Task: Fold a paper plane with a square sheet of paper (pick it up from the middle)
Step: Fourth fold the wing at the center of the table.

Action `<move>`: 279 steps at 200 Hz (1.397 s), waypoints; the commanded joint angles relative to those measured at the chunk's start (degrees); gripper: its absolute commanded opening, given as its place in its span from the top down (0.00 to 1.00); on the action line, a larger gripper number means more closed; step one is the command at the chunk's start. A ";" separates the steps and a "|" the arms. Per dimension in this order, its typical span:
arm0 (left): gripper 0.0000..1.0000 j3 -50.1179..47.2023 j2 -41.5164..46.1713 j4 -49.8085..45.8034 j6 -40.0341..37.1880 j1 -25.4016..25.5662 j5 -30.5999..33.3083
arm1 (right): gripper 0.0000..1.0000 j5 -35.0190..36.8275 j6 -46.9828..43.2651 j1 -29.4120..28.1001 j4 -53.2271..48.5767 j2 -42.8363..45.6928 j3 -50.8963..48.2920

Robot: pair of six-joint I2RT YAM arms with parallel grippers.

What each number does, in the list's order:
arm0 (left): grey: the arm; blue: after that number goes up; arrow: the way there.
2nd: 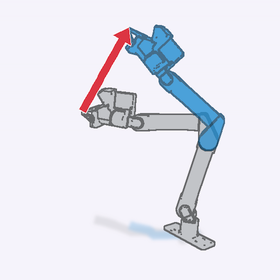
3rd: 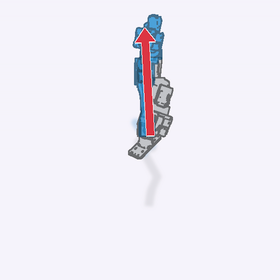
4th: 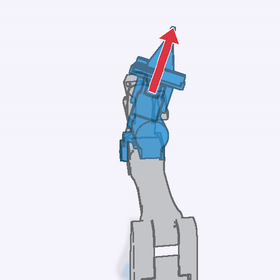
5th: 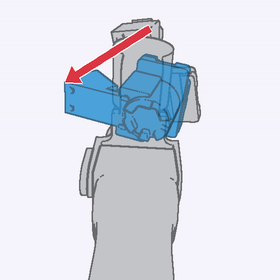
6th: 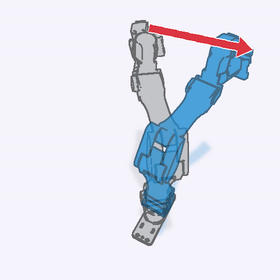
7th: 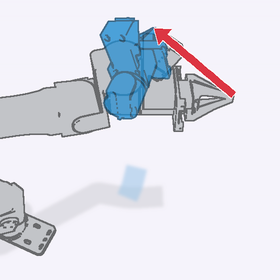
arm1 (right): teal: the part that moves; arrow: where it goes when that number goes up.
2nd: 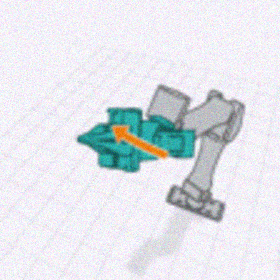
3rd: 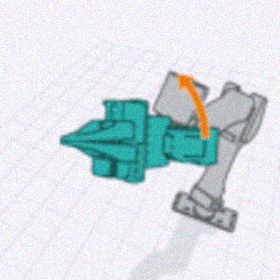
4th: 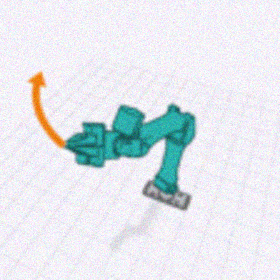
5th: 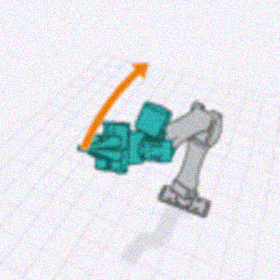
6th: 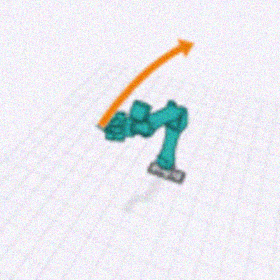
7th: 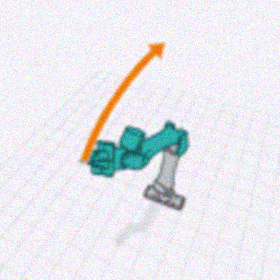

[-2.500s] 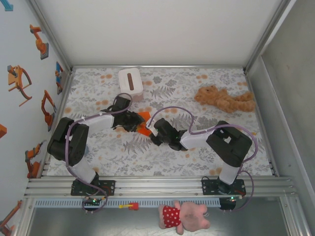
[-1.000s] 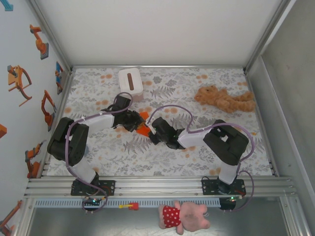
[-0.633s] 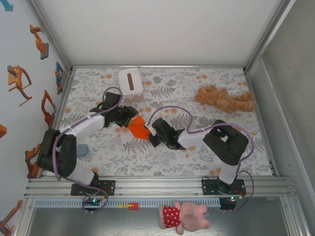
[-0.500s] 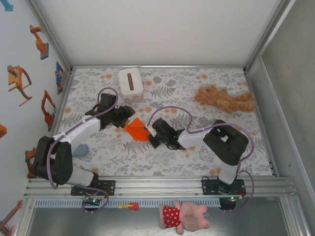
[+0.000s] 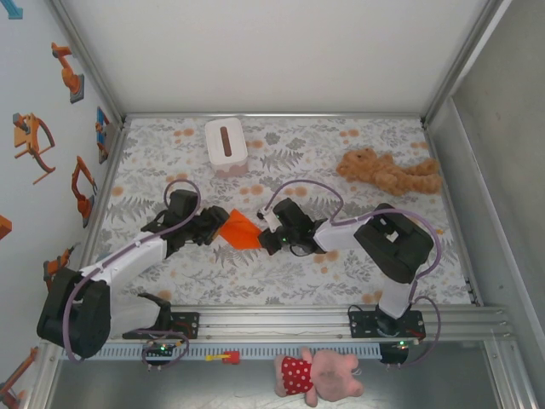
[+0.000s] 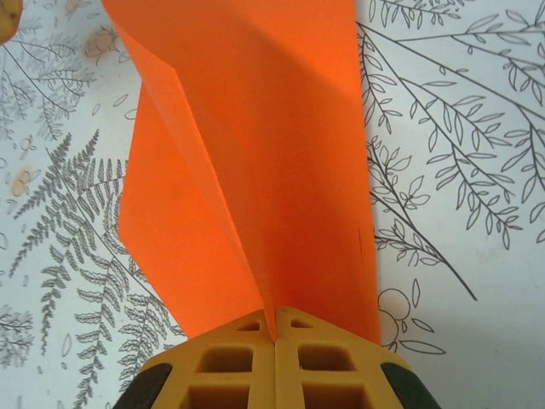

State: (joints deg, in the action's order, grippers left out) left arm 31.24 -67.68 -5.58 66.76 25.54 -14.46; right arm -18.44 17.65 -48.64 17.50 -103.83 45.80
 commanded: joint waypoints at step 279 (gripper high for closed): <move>0.62 -2.24 -7.34 5.77 -1.20 6.22 4.27 | 1.00 -14.91 17.00 2.41 -9.24 -7.43 8.85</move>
State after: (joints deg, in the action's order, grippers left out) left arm 29.50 -75.59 1.63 66.83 31.48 -10.87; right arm -32.27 33.06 -46.72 10.55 -110.08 53.67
